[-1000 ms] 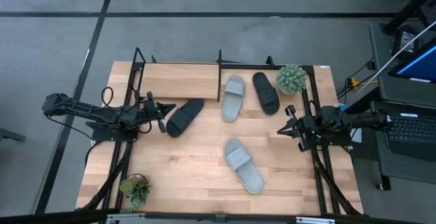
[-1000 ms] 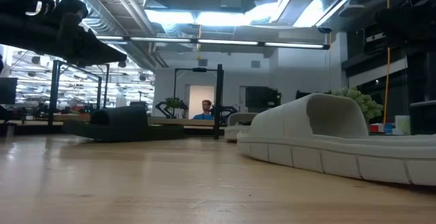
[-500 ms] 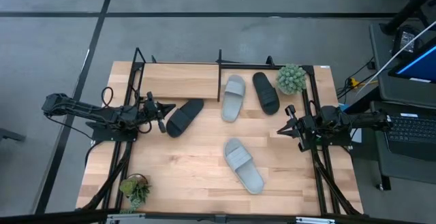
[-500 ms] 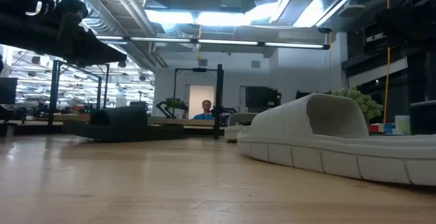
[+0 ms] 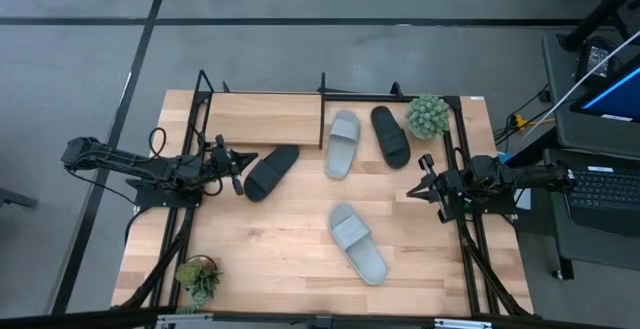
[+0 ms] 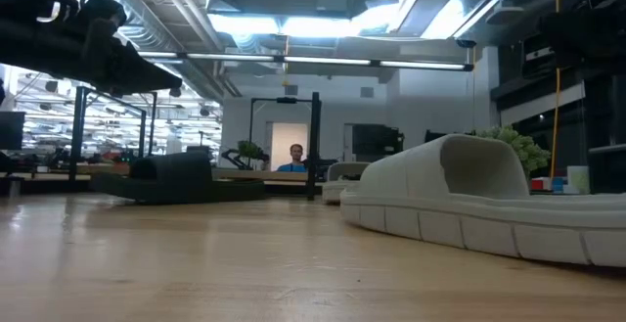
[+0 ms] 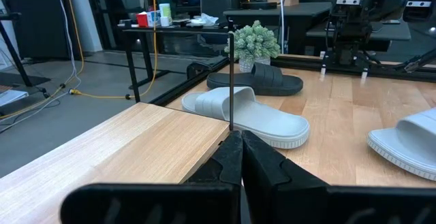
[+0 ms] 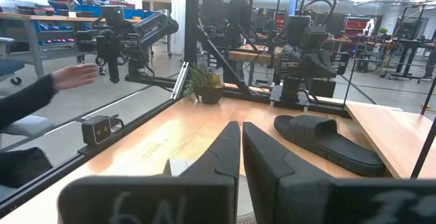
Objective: Pick and place slides into the shelf
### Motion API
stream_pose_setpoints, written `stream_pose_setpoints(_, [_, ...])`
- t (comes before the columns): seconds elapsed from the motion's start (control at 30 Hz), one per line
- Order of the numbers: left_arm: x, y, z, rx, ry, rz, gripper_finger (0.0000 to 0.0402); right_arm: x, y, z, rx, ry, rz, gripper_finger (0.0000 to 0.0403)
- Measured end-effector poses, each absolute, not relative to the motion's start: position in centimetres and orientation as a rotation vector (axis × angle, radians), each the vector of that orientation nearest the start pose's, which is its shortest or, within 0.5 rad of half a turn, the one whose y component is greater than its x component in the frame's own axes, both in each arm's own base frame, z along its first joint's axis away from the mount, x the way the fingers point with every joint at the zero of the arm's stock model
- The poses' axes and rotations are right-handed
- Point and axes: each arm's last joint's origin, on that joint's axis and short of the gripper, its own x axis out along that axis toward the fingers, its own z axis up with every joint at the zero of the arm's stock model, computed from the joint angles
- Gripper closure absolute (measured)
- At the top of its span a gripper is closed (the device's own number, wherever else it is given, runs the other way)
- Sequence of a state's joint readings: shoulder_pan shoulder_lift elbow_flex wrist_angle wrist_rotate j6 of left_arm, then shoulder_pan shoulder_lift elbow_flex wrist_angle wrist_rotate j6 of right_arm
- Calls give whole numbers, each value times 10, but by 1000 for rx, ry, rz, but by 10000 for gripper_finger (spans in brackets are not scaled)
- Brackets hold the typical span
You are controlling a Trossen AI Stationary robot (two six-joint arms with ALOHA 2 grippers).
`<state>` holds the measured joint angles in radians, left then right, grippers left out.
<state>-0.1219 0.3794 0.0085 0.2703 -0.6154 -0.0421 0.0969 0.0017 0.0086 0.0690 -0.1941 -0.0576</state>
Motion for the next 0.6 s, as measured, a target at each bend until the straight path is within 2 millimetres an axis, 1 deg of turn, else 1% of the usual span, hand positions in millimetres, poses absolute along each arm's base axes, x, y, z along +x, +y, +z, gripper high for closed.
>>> stream_pose_setpoints(0.17, [117, 3, 159, 5, 87, 495, 401, 95, 15, 173, -61, -85, 289, 382])
stream_pose_setpoints(0.37, [117, 3, 159, 142, 121, 488, 401, 95, 15, 173, -61, -86, 289, 382])
stream_pose_setpoints(0.6, [117, 2, 159, 148, 123, 487, 401, 95, 15, 173, -63, -85, 288, 382])
